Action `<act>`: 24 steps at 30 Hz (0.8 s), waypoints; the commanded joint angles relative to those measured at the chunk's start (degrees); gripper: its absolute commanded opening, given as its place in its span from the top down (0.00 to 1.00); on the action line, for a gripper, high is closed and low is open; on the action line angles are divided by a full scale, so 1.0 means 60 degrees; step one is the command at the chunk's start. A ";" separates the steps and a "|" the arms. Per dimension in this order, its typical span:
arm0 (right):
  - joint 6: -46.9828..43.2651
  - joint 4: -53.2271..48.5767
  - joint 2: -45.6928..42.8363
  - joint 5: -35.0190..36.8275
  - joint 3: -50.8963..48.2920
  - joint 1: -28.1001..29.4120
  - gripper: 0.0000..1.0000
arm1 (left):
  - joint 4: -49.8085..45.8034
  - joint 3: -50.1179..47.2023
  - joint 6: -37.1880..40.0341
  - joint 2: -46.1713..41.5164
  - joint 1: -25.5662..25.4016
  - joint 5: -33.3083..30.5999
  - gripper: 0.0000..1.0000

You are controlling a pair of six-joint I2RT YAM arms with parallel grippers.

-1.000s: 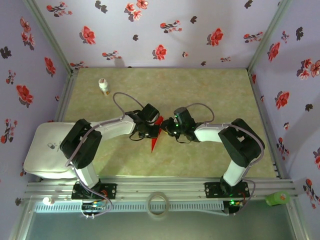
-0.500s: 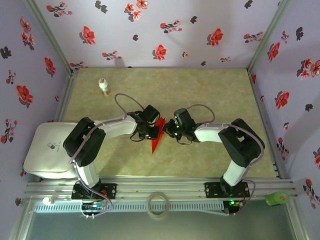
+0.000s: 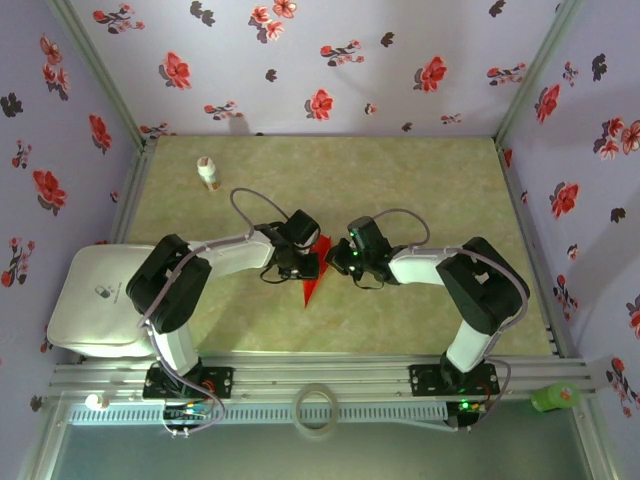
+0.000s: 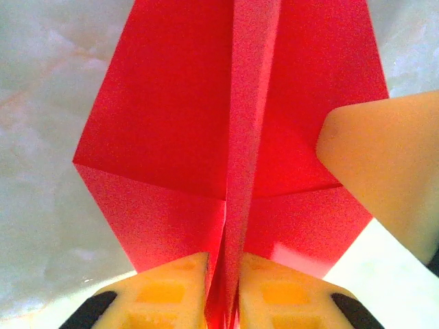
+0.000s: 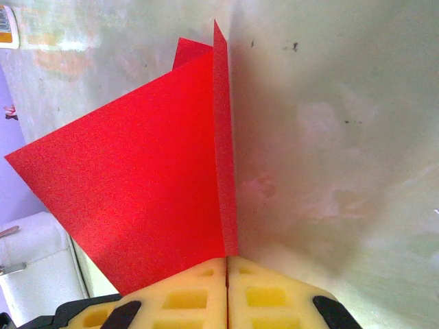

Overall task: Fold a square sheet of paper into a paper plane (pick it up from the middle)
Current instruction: Move a paper plane to the center of the table.

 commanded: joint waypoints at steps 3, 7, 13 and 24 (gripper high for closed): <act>-0.0102 -0.0021 0.0102 0.0098 -0.0036 0.0051 0.93 | 0.0023 0.0017 -0.0080 0.0220 -0.0060 0.0177 0.83; -0.0108 -0.0043 0.0142 0.0065 -0.0039 0.0054 0.93 | 0.0028 0.0024 -0.0066 0.0249 -0.0060 0.0163 0.83; -0.0109 -0.0060 0.0186 0.0016 0.0022 0.0045 0.93 | -0.0023 0.0088 -0.0008 0.0299 -0.0061 0.0142 0.84; -0.0146 -0.0091 0.0199 0.0004 0.0028 0.0043 0.92 | -0.0061 0.0132 0.0050 0.0447 -0.0060 0.0187 0.85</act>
